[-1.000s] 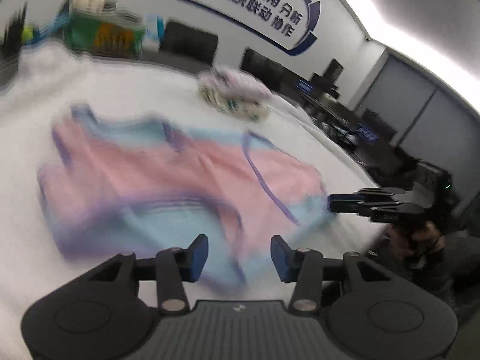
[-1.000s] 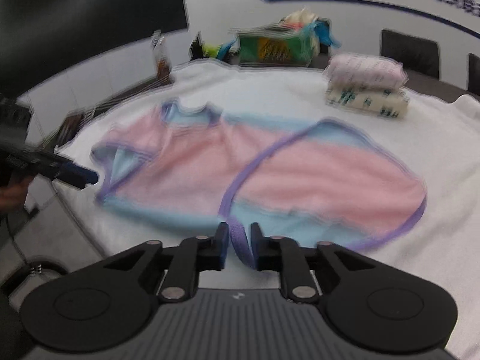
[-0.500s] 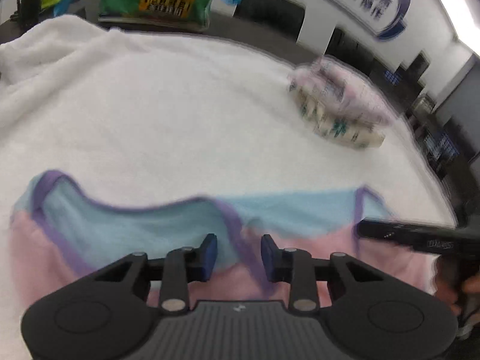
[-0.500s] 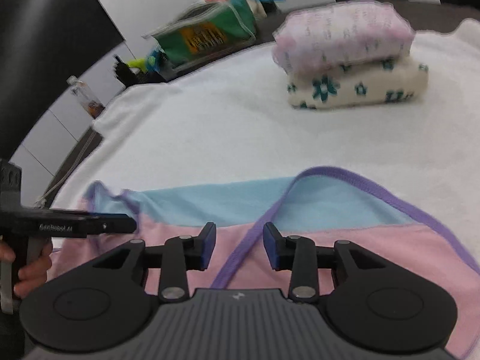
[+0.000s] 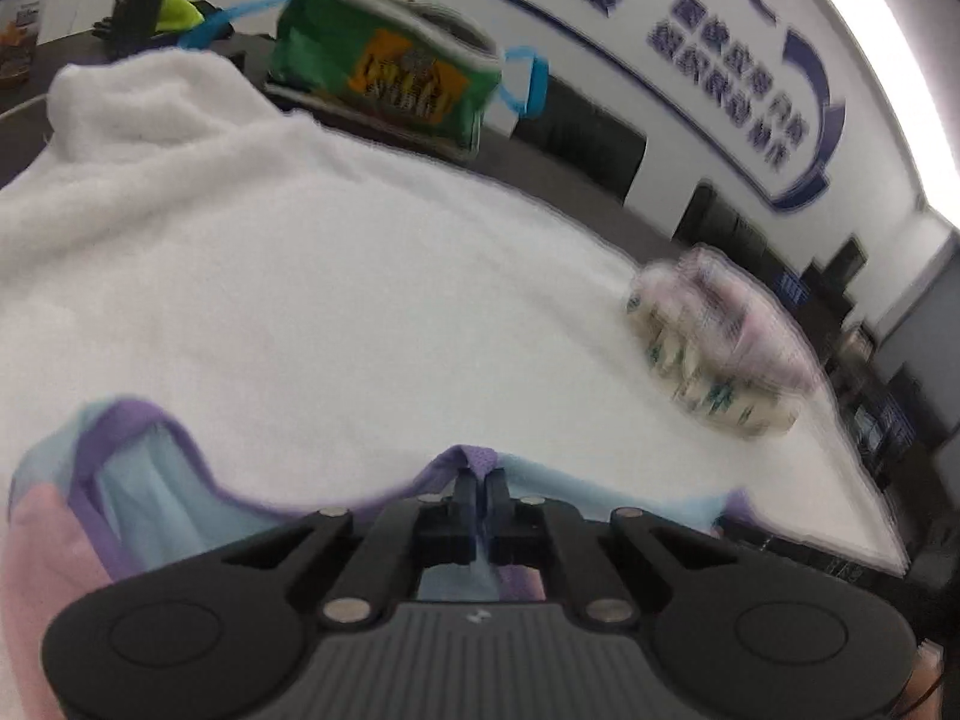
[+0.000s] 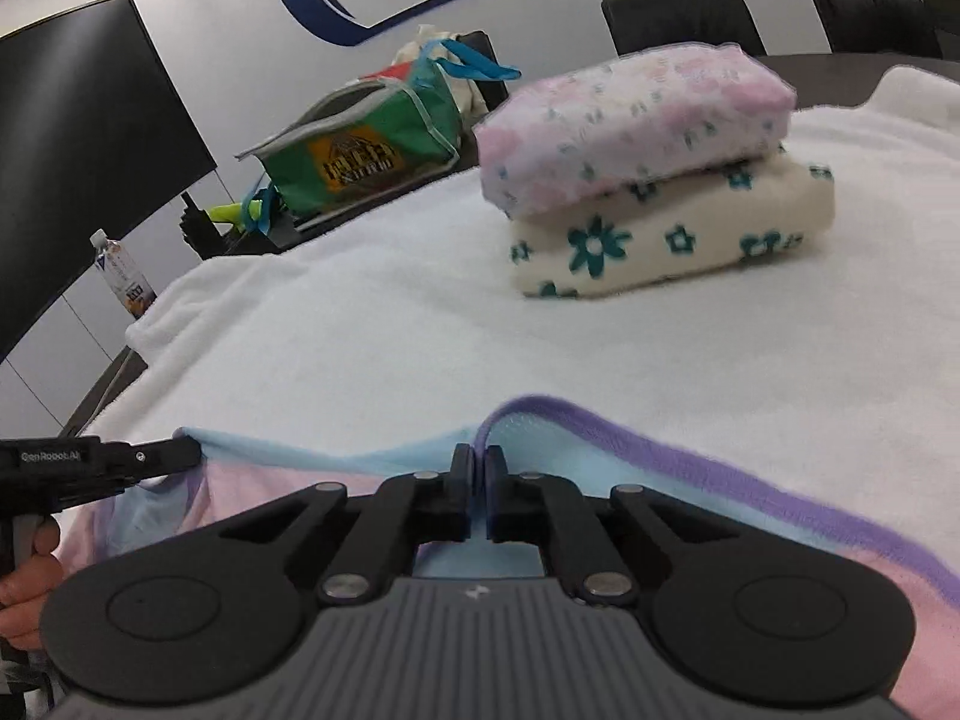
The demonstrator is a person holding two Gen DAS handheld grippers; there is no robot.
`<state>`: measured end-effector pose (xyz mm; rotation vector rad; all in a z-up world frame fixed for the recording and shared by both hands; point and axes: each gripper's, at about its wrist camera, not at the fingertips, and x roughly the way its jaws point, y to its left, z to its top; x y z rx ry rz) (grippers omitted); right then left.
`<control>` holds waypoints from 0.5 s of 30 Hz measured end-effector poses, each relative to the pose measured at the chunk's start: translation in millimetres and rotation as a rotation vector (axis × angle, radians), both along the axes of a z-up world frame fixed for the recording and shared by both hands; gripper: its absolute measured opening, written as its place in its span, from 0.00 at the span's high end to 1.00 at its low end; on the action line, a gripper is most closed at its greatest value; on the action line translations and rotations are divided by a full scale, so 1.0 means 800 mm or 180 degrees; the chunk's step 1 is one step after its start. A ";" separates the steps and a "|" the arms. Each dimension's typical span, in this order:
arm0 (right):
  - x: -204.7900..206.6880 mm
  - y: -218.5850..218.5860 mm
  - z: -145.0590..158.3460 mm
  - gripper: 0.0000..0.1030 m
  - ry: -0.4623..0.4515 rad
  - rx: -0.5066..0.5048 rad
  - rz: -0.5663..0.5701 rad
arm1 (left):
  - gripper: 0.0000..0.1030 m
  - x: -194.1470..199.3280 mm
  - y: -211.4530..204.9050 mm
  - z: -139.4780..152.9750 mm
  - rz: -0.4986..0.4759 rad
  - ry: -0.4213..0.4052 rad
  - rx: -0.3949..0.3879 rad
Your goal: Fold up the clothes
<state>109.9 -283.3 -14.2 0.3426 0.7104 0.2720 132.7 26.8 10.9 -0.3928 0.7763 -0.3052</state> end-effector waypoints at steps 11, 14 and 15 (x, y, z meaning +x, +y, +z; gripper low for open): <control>-0.035 -0.014 0.044 0.76 -0.0230 -0.0196 0.0013 | 0.64 -0.037 0.021 0.038 -0.0176 0.0120 -0.0018; -0.050 -0.002 0.046 0.76 -0.0199 -0.0330 0.0244 | 0.62 -0.068 0.002 0.033 -0.0494 0.0092 0.0208; -0.052 0.003 0.046 0.76 -0.0224 -0.0358 0.0312 | 0.62 -0.075 -0.006 0.030 -0.0544 0.0065 0.0289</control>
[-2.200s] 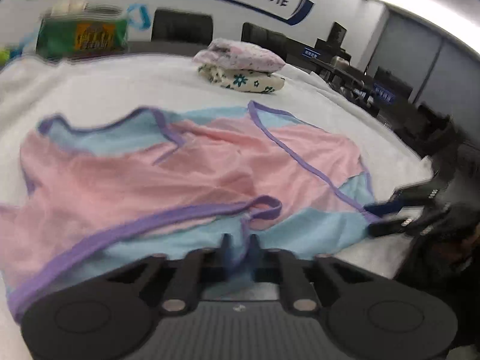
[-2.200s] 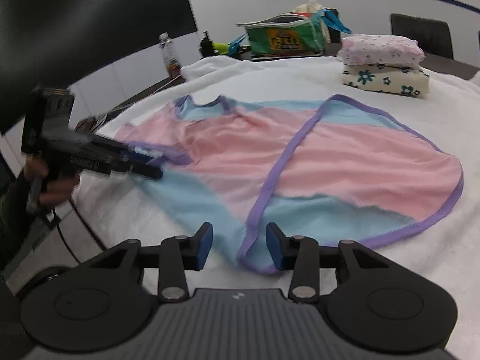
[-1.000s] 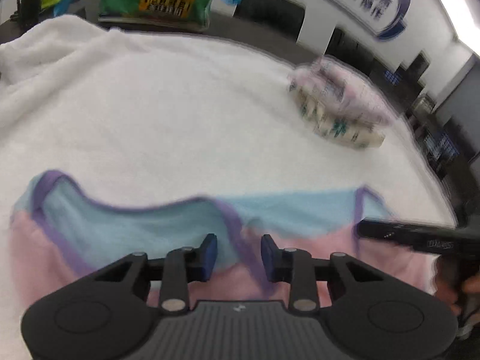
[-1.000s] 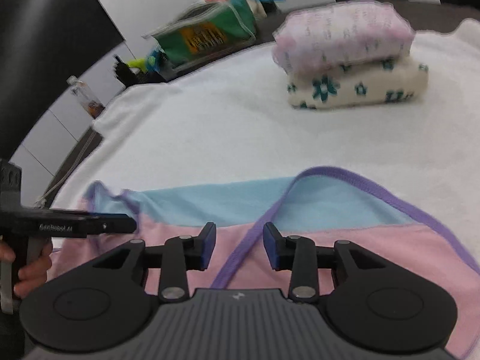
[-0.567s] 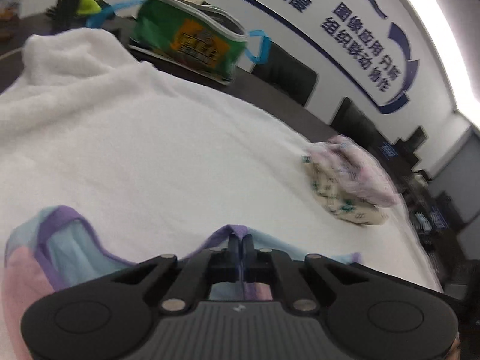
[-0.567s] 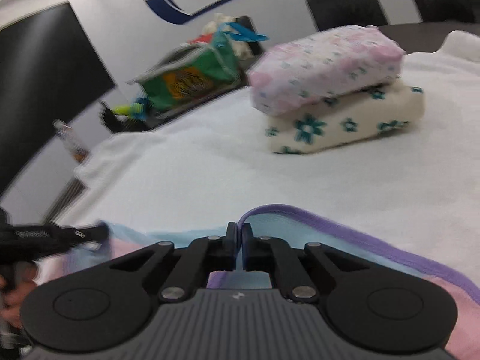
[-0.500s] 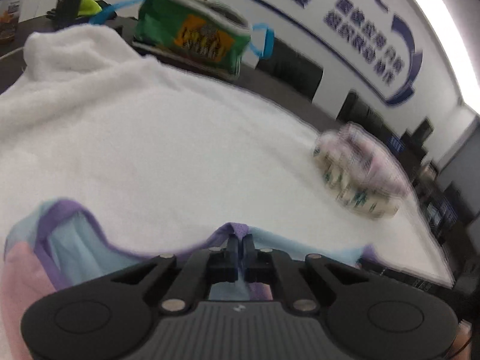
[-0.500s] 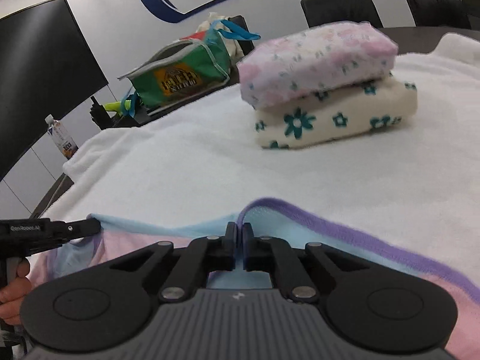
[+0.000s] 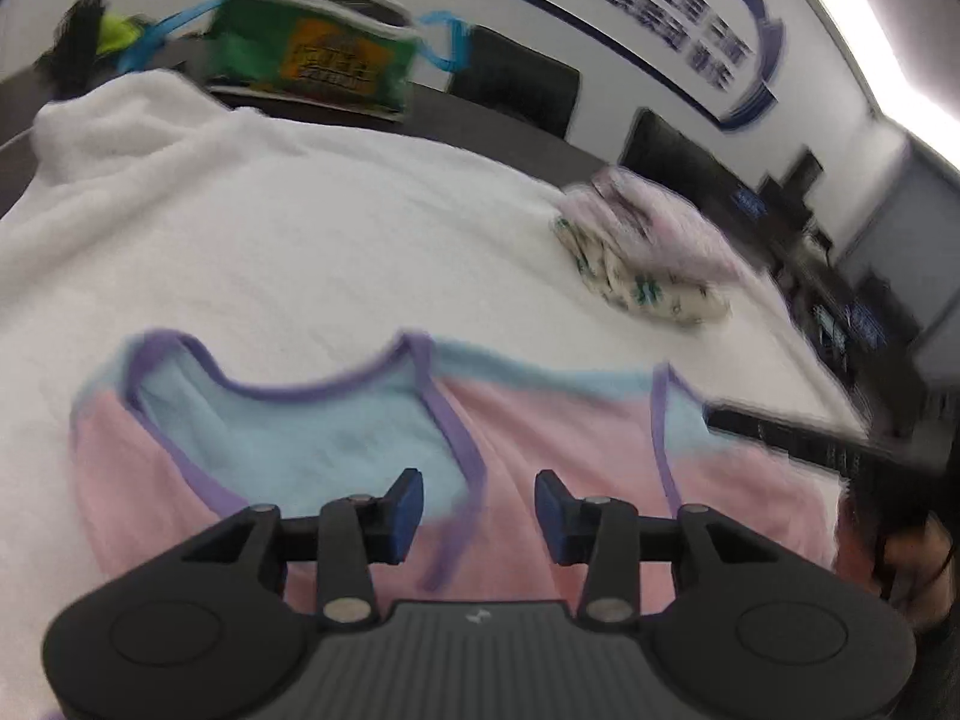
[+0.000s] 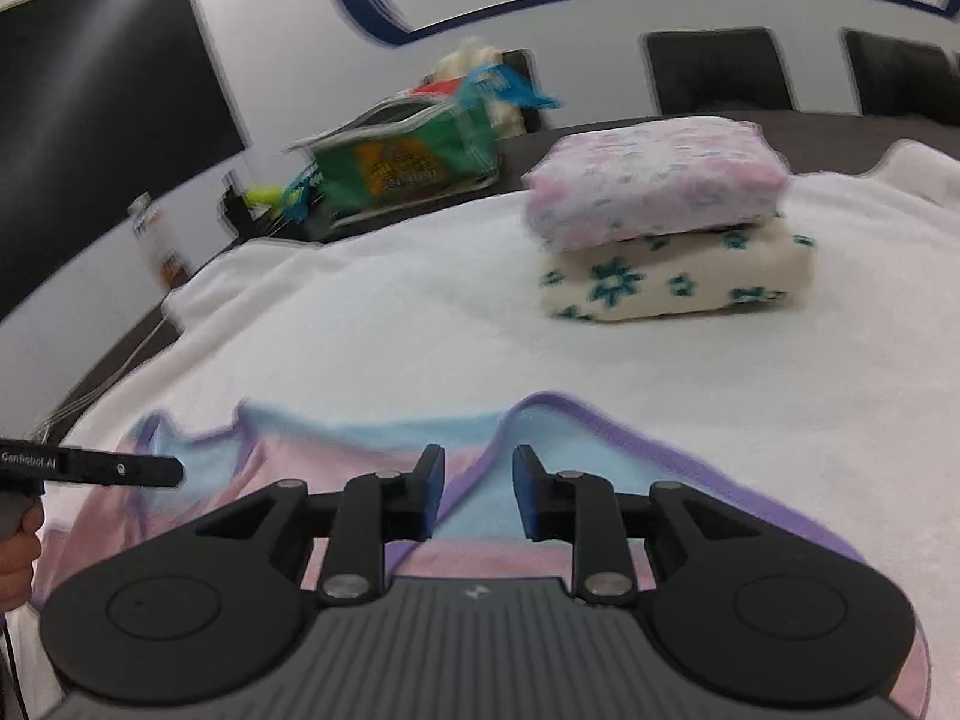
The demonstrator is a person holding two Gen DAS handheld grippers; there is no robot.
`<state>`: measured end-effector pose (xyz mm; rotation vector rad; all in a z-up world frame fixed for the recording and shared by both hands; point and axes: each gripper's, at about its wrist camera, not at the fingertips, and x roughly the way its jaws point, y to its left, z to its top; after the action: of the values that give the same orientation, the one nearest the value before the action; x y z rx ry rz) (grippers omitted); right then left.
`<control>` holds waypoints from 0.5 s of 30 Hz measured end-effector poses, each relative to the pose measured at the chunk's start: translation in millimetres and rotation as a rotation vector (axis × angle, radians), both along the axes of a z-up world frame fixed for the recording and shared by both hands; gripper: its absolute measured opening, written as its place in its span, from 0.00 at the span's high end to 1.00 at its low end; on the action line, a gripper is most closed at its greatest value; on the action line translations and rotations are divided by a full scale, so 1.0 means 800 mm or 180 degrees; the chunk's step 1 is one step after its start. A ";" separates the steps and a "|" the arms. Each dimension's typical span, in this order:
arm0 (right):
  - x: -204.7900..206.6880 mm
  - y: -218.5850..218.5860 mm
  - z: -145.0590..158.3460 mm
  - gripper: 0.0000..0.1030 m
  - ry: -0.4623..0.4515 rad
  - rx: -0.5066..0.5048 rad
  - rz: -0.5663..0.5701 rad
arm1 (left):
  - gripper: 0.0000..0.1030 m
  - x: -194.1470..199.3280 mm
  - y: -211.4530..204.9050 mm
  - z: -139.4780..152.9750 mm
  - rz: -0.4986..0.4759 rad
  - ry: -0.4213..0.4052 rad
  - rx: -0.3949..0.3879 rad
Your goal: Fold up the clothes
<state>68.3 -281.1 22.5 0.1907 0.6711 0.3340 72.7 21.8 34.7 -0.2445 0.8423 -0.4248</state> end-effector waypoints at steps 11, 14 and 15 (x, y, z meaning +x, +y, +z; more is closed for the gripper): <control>-0.020 0.045 -0.003 0.75 0.0047 -0.0462 0.0351 | 0.76 -0.074 0.003 0.009 -0.0232 -0.0431 0.0812; -0.085 0.026 0.008 0.71 -0.0079 -0.0335 0.0590 | 0.55 -0.135 0.009 0.024 -0.0629 -0.0530 0.0305; -0.106 0.022 0.006 0.71 -0.0034 -0.0313 0.0658 | 0.56 -0.145 0.003 0.019 -0.0699 -0.0485 0.0262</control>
<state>-16.4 -263.6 27.0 0.0253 0.6967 0.4987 -43.2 24.1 50.3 -0.0422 0.7376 -0.6051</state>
